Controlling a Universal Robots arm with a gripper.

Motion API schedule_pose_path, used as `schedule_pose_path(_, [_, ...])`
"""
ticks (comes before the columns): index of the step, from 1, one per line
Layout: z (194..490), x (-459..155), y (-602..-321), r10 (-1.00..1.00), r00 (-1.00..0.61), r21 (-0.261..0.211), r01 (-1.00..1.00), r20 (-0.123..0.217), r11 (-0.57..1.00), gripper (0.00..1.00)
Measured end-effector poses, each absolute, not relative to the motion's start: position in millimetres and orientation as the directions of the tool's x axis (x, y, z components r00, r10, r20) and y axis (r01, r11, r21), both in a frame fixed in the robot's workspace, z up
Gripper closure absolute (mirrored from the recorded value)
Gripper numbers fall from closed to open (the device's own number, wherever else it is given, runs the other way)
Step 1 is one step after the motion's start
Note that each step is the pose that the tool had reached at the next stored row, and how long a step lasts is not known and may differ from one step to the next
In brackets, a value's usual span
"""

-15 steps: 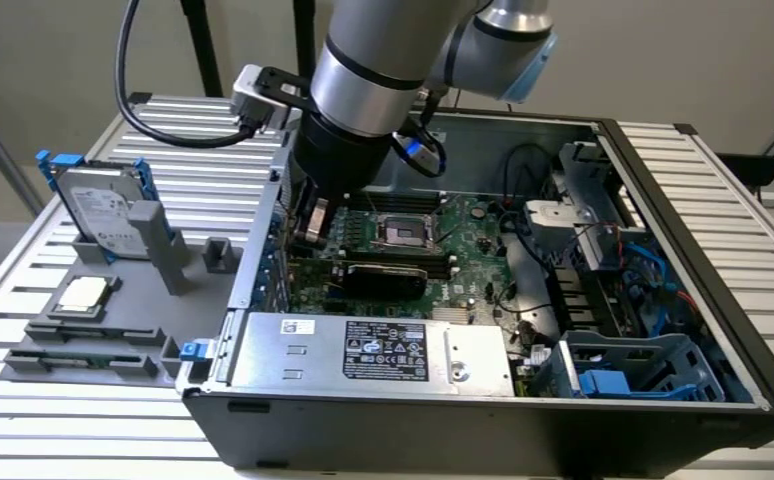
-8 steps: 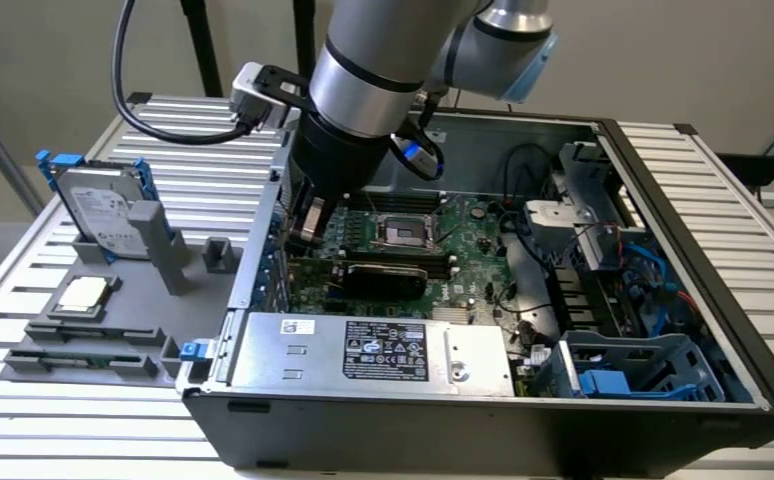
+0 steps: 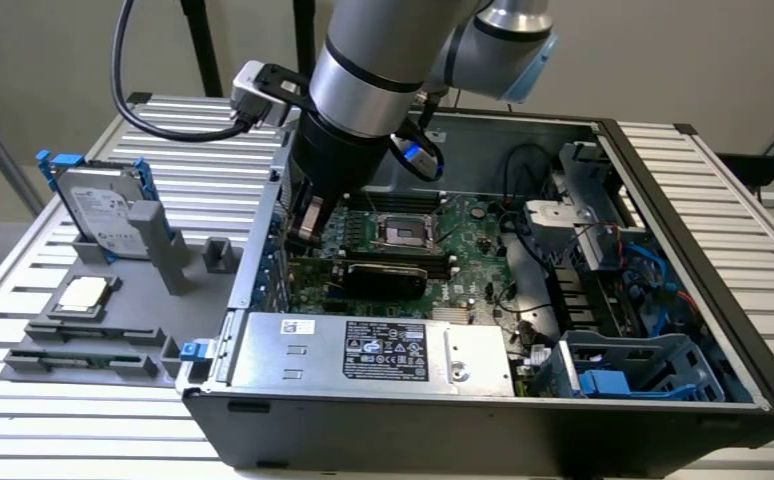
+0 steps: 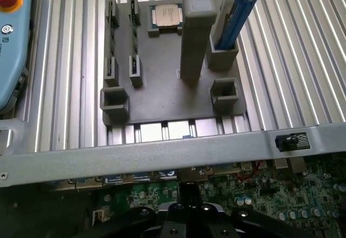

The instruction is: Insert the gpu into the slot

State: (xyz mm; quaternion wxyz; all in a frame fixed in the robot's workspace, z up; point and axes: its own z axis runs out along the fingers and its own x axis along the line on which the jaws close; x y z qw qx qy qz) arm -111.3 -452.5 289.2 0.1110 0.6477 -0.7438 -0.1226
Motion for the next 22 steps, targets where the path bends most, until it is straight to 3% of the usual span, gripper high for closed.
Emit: schedule_pose_path(22, [293.4,-112.9,-450.9,-0.983,-0.183,0.330,-0.928,0.008,0.175,0.89])
